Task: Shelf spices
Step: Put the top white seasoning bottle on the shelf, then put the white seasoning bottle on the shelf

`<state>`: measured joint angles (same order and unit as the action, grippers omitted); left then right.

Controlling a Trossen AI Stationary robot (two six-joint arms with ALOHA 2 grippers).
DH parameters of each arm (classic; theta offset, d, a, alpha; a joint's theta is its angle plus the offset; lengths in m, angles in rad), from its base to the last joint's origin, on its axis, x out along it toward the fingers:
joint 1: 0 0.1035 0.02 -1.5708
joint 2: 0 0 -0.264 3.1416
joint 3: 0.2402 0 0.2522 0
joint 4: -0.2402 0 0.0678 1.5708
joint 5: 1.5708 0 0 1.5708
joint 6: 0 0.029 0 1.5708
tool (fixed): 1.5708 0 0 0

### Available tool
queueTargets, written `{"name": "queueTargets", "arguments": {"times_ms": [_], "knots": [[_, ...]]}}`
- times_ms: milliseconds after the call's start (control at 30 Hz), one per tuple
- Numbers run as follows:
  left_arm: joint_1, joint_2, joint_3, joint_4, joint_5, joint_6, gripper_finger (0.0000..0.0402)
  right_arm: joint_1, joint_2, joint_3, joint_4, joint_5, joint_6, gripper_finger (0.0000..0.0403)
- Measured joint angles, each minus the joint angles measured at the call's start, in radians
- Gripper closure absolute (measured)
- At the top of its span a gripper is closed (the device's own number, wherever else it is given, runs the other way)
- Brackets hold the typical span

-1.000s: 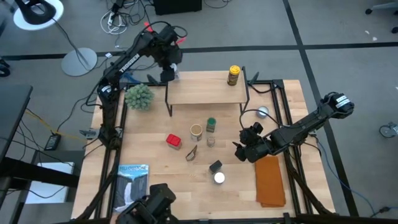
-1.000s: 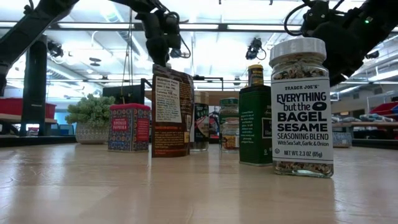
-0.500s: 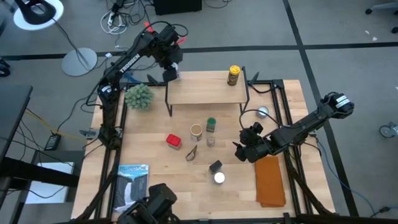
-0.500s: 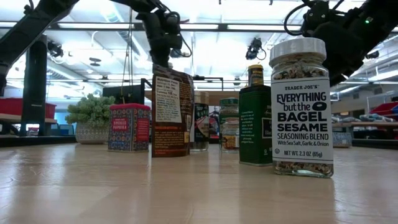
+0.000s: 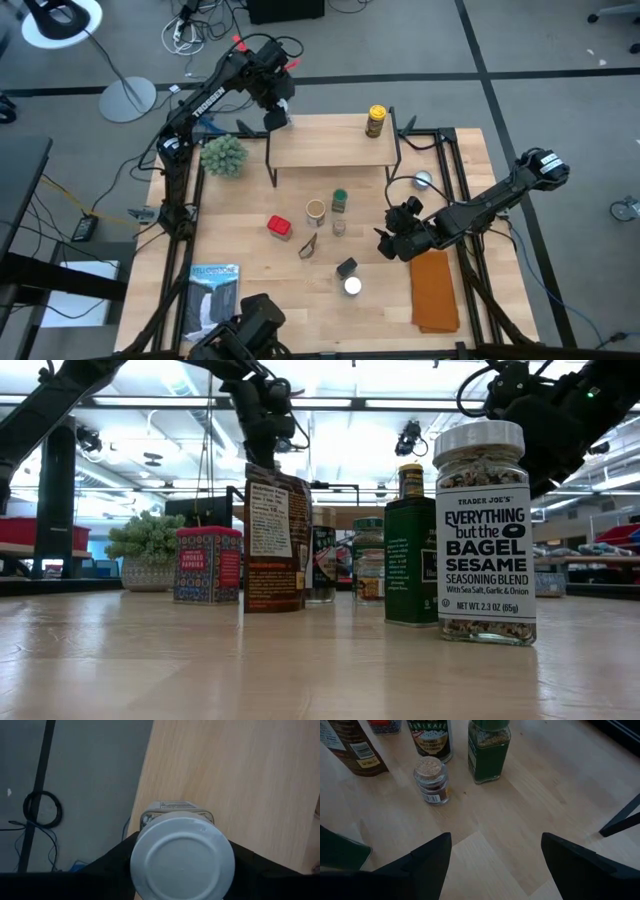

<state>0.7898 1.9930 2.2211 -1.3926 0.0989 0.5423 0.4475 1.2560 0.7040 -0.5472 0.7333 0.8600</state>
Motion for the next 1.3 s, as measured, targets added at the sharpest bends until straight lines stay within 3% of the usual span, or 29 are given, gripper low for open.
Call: {"name": "queueTargets", "arguments": {"times_ms": [533,933,1300], "knots": [[0.000,0.000,-0.001,-0.049,0.039,0.003,0.0177,0.000,0.000,0.000,0.000,-0.004,-0.006,0.0096],[-0.001,-0.002,0.000,-0.050,0.050,0.003,0.0128,0.000,0.000,0.000,0.000,-0.004,-0.007,0.0096],[-0.001,-0.002,0.008,-0.073,-0.007,0.003,0.0079,0.000,0.000,0.000,0.000,-0.020,-0.007,0.0096]]}}
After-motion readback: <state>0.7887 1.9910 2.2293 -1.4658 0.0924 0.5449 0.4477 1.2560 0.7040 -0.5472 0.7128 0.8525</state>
